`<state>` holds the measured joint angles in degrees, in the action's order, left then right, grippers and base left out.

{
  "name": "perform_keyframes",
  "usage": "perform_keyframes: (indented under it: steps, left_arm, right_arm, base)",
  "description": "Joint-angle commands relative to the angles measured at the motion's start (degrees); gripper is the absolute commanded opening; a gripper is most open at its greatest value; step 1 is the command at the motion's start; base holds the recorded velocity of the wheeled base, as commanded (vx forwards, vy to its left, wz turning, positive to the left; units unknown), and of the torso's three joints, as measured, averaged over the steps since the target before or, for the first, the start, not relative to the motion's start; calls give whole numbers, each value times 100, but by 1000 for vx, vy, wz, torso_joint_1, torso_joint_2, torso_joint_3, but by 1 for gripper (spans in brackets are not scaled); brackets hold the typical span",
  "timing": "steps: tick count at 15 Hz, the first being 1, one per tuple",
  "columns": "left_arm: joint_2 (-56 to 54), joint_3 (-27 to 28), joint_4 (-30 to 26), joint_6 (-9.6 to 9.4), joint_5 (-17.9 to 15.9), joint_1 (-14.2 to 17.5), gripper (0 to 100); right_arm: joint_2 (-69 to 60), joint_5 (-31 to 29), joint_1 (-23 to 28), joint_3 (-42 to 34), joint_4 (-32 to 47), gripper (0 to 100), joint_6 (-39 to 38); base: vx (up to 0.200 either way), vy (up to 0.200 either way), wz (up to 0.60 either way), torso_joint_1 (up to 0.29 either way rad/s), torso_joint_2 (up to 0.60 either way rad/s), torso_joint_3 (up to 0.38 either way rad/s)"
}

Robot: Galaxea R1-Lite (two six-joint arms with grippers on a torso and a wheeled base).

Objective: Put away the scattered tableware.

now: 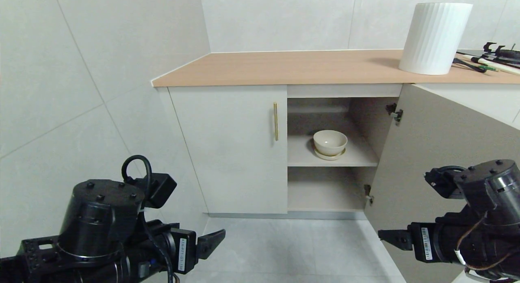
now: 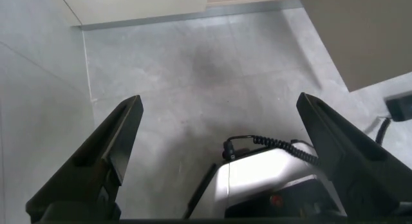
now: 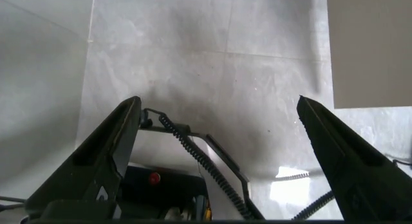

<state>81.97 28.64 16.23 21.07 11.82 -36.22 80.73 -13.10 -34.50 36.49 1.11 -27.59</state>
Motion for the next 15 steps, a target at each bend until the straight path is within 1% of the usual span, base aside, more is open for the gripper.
perform_keyframes:
  steps: [1,6,8,10,12,13,14,15]
  left_arm:
    - [38,2,3,3,4,1,100]
    - [65,-33,3,-6,4,1,100]
    - [65,-33,3,-6,-5,1,100]
    - [65,-33,3,-6,-5,1,100]
    - [65,-42,3,-15,-5,1,100]
    - [74,-42,3,-15,-5,1,100]
    - [82,-42,3,-15,-5,1,100]
    - [82,-42,3,-15,-5,1,100]
  right_arm:
    - [22,1,-4,-1,-5,100,-1]
    - [172,-25,-4,-19,21,100,-1]
    - [48,-17,5,60,487,100,8]
    - [-136,-8,5,298,1199,100,43]
    - [-286,10,5,614,2086,100,43]
    - [-417,10,5,1150,3440,100,34]
    - [-435,-8,31,1537,4301,100,-1]
    - [-452,-25,101,1713,4679,100,-19]
  base:
    - [0,-200,0,-2,7,-2]
    - [0,-200,0,4,0,3]
    - [0,-200,0,5,5,2]
    - [0,-200,0,2,5,2]
    - [0,0,0,0,0,0]
    - [0,0,0,0,0,0]
    - [0,0,0,0,0,0]
    - [0,0,0,0,0,0]
